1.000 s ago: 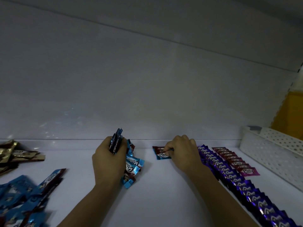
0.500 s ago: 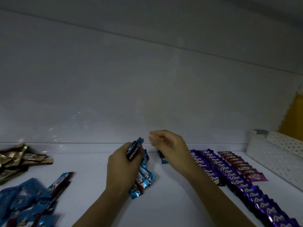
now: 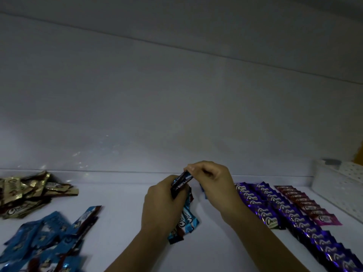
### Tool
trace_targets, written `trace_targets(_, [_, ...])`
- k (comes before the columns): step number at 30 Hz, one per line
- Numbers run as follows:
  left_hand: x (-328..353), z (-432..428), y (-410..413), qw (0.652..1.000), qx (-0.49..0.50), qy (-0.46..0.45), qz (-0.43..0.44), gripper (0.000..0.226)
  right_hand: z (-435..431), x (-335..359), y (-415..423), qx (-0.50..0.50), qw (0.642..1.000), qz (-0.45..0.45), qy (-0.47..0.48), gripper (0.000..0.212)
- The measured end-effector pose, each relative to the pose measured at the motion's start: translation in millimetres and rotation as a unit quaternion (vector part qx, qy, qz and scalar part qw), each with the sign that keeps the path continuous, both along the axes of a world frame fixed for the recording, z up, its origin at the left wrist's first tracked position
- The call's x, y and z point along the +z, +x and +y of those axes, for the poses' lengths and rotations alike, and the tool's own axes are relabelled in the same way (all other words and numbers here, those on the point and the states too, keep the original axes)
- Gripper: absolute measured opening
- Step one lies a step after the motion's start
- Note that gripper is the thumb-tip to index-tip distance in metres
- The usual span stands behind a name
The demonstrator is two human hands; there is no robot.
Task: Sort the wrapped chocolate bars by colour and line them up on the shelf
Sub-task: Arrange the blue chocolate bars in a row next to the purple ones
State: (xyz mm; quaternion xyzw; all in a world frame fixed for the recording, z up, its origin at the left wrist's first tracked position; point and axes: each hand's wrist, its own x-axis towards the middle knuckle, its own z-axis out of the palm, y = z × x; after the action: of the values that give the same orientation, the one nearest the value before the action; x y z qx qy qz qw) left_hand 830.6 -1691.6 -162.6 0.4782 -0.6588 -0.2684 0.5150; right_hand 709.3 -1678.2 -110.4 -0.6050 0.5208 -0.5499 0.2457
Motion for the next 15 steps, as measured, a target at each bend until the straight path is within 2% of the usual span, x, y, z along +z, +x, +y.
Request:
trace_targets(3, [-2,-3,1,1.000,0.005,0.006,0.009,0.014,-1,2,-3,-0.043,0.996,-0.066,-0.036,0.017])
trace_targets(6, [-3,-4,1,1.000,0.006,-0.003,-0.002,0.014,0,5,-11,-0.061,0.992,-0.108,-0.020,0.019])
trace_targets(12, [-4,-6,1,0.999,0.009,0.034,0.035,0.013,-2,2,-10,-0.040,0.991,-0.125,0.032,0.015])
trace_targets(15, [-3,-7,2,0.997,0.010,0.040,0.073,0.012,-4,0,-16,-0.061,0.989,-0.132,0.037,0.013])
